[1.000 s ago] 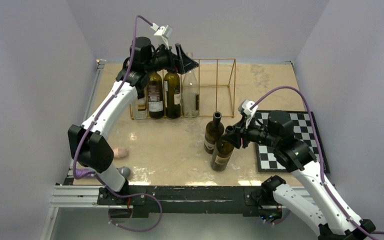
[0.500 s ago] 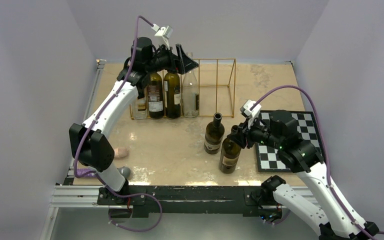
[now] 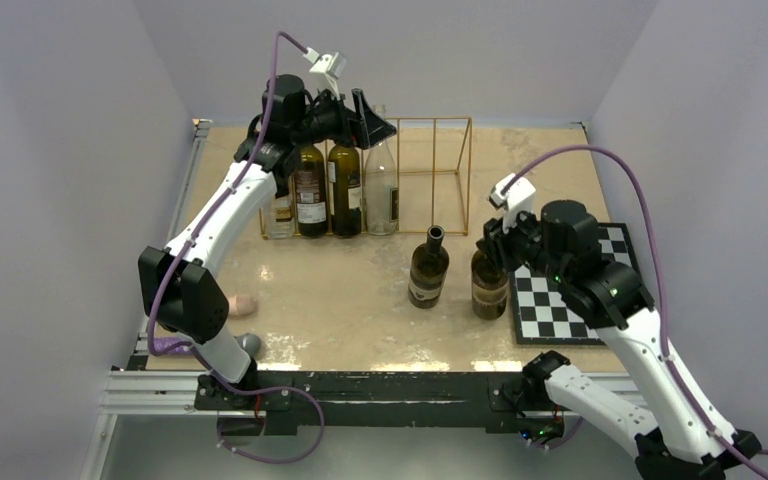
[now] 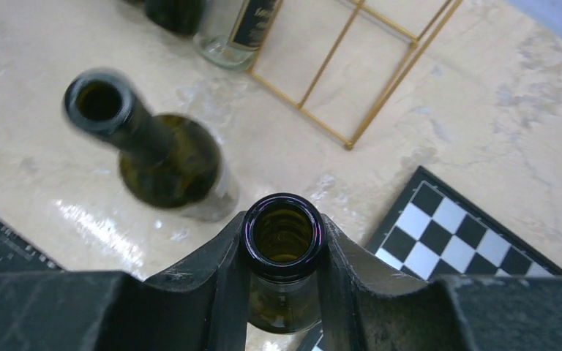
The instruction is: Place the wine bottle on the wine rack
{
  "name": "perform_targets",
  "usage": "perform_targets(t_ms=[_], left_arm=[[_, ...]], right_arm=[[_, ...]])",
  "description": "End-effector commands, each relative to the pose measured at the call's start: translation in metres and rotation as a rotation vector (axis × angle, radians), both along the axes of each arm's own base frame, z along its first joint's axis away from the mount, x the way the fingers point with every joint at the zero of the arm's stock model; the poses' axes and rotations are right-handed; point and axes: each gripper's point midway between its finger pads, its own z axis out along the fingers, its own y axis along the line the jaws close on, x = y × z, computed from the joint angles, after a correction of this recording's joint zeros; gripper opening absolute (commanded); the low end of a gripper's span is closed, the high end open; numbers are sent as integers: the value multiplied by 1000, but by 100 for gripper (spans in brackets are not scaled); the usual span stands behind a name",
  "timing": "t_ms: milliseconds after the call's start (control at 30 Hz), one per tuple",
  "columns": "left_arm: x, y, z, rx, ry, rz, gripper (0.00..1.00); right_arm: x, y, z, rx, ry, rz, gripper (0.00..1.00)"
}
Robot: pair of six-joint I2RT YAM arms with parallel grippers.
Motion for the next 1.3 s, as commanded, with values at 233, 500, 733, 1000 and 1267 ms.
perform_targets(t_ms=[233,500,733,1000,1267], left_arm=[[-14,30,38,38,-97,106,89],[-33,69,72,136,-194,247,89],[-65,96,101,158,-307,322,91],[-82,108,112,163,-343,355,92],[-90,110,108,165,-331,347,92]], right_arm=[[99,-4,81,38,-157,-250,0],[142,8,94,125,-118,-327,0],[174,20,97,152,-99,-348,0],[211,31,85,160,-85,-377,0],[239,31,70,158,-79,-378,0]])
